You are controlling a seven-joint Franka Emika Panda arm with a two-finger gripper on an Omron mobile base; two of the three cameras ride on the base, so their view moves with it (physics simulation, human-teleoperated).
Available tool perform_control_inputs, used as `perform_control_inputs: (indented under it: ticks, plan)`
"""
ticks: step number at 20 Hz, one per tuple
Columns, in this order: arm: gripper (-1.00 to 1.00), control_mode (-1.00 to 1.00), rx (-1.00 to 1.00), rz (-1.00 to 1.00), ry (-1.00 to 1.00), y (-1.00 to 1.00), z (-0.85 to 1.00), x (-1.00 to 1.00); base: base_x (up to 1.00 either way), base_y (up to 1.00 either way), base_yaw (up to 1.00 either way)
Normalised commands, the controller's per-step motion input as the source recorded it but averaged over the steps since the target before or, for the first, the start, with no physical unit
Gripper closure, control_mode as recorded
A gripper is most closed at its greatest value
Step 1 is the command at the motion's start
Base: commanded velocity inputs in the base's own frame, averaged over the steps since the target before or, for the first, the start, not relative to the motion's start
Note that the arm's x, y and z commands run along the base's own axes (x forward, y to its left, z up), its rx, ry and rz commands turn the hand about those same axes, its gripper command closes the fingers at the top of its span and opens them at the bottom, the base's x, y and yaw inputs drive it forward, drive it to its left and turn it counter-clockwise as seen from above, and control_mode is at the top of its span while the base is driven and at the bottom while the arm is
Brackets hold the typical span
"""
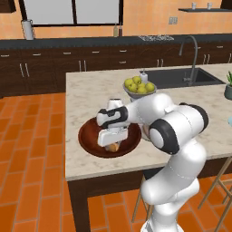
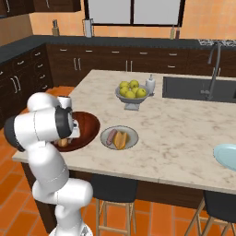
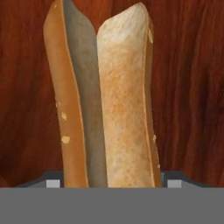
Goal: Place one bun and one sausage from the bowl on each plate.
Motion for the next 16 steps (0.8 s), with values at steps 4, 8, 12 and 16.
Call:
perform_control_inputs:
  ticks: [4,8,12,16]
  plan:
    - [1.00,-1.00,0.00,0.00,0.00,0.00,0.03,0.00,0.00,0.00,0.00]
    - [1.00,-1.00,-0.03,0.00,0.00,0.00,0.45,0.00,0.00,0.00,0.00]
    - [1.00,-1.00,-0.05,-0.03,-0.20,-0.11,0.83,-0.08,0.00,0.00,0.00]
    - [1.00,-1.00,-0.05,-0.09,-0.36,-0.47,0.91,-0.48,0.00,0.00,0.00]
